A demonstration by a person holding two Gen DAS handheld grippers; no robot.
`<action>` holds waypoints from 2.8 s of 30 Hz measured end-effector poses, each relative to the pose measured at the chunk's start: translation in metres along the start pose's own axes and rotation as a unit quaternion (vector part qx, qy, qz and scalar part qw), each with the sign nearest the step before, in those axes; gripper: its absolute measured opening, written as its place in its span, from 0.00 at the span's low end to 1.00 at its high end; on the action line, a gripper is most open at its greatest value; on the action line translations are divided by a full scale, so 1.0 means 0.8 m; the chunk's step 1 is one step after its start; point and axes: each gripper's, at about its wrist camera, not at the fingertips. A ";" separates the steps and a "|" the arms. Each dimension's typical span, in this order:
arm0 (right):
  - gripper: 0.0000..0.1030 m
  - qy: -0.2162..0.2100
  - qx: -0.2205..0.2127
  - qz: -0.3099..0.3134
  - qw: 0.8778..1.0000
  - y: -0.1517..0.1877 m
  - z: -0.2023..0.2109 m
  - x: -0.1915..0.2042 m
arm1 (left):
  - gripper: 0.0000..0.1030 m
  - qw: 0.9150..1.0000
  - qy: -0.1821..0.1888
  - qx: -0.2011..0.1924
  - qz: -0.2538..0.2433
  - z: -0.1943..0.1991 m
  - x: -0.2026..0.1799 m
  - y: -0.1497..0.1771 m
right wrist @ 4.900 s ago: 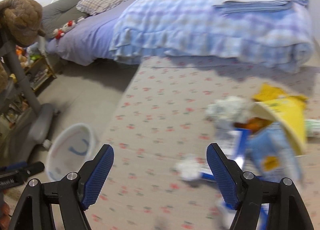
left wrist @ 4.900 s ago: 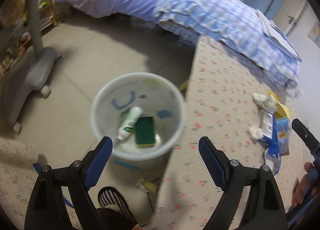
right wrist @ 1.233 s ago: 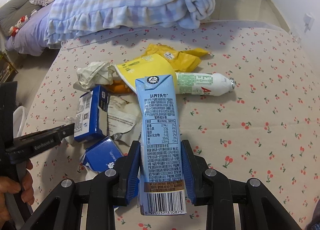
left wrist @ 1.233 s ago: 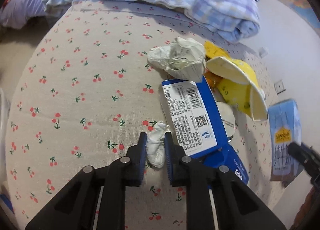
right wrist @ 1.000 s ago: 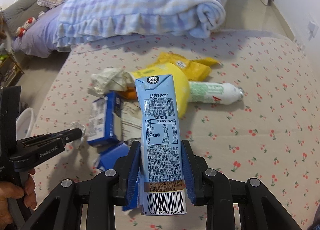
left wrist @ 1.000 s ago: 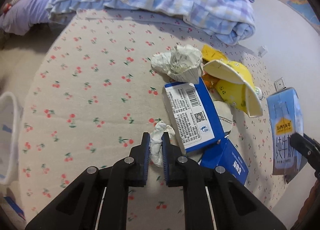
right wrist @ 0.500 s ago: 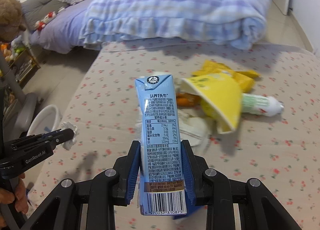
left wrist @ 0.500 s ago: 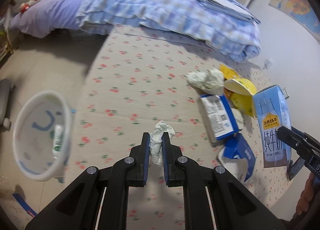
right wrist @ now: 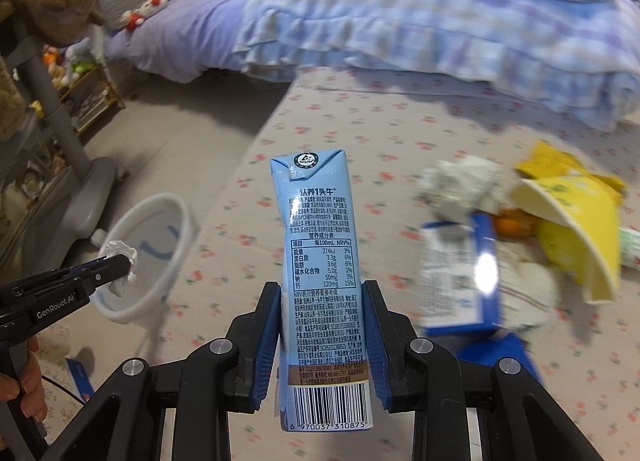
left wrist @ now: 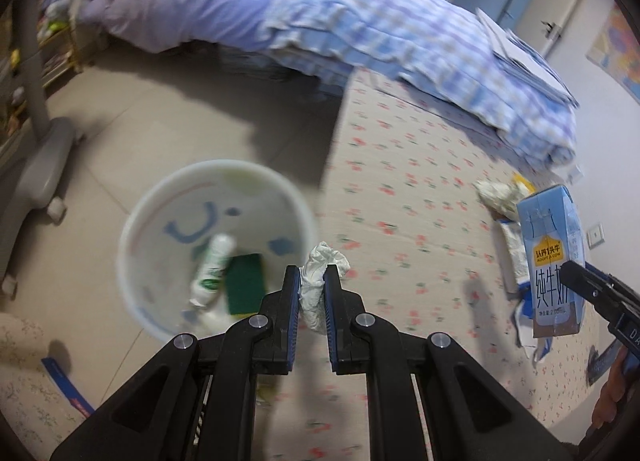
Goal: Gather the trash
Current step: 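Release the tissue from the left tool while the right tool drops the carton into the bin, then move both tools back over the trash pile on the table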
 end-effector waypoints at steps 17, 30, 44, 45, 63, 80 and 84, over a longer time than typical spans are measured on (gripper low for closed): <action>0.35 -0.079 0.011 0.019 0.997 -0.006 -0.105 0.139 | 0.69 0.997 -0.067 0.000 0.050 0.015 0.115 0.001; 0.35 -0.109 0.013 -0.017 0.994 0.000 -0.173 0.185 | 0.76 0.988 -0.143 0.002 0.063 0.034 0.187 0.012; 0.70 -0.080 -0.017 -0.024 0.996 -0.001 -0.142 0.165 | 0.78 0.990 -0.124 0.006 0.063 0.036 0.176 0.016; 0.70 -0.076 -0.017 -0.027 0.997 -0.001 -0.136 0.159 | 0.79 0.991 -0.118 0.010 0.063 0.035 0.172 0.018; 0.81 0.033 -0.012 0.013 0.999 0.009 -0.010 0.010 | 0.98 0.997 -0.052 0.042 0.033 0.025 0.073 0.022; 0.83 0.104 0.085 -0.034 0.990 0.067 0.027 -0.148 | 0.98 0.996 -0.020 0.080 -0.044 -0.004 -0.055 0.023; 0.83 0.105 0.120 -0.029 0.987 0.079 0.006 -0.162 | 0.98 0.995 -0.018 0.087 -0.050 -0.013 -0.071 0.025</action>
Point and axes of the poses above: each gripper's, at about its wrist camera, not at the fingertips, and z roughly against the way its jaws point, x to its left, y to its underside, and after that the axes turned 8 degrees about -x, right-handed
